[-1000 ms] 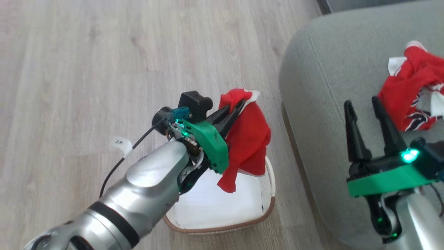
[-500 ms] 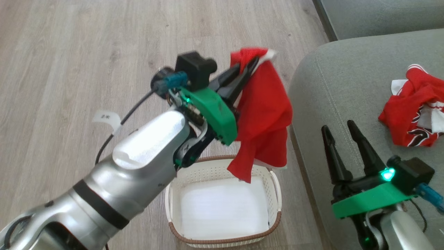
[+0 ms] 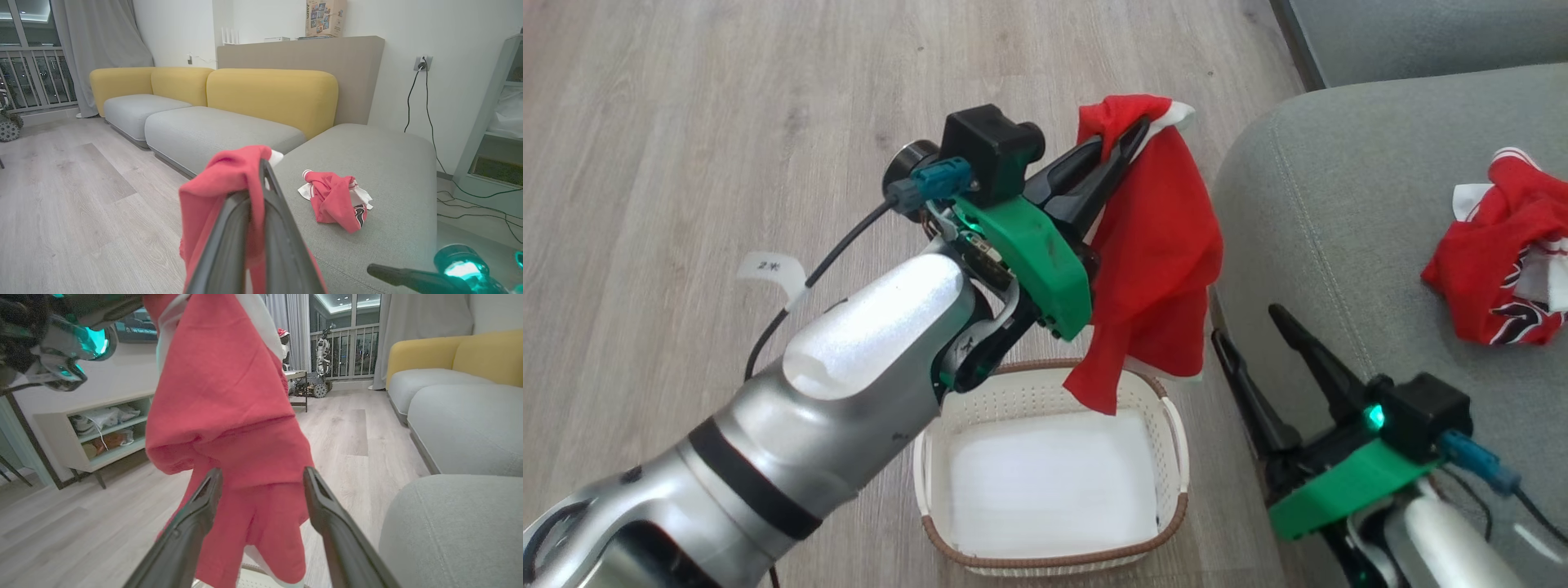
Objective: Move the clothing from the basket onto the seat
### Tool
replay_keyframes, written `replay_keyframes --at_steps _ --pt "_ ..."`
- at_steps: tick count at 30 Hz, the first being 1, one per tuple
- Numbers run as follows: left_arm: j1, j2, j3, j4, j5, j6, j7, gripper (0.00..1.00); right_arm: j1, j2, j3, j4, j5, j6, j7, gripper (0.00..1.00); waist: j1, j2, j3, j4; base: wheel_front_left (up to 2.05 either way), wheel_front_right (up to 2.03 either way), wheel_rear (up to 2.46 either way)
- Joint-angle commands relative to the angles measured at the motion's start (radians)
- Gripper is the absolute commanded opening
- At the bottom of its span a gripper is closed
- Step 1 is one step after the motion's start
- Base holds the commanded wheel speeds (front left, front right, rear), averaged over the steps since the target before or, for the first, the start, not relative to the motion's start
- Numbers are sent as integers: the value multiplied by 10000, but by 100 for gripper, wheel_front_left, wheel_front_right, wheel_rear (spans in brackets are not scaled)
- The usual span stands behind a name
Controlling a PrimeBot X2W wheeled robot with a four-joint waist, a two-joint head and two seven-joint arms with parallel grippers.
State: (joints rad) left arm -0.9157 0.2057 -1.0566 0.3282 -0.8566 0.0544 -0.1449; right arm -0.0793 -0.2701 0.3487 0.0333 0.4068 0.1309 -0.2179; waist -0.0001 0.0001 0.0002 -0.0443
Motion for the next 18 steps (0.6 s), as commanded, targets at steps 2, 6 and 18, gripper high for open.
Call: replay_keyframes --at_steps 2,6,18 --pt "-618 221 396 -311 78 67 16 0 -740 -329 239 -252 -94 -2 121 100 1 -1 5 30 0 0 0" --pt "-573 160 298 -393 65 47 52 0 -1276 -566 563 101 -131 -2 431 100 1 -1 6 146 0 0 0" --pt "-474 -205 -119 -491 17 -160 200 0 -2658 -968 1164 1432 -147 -2 800 100 1 -1 -75 794 0 0 0"
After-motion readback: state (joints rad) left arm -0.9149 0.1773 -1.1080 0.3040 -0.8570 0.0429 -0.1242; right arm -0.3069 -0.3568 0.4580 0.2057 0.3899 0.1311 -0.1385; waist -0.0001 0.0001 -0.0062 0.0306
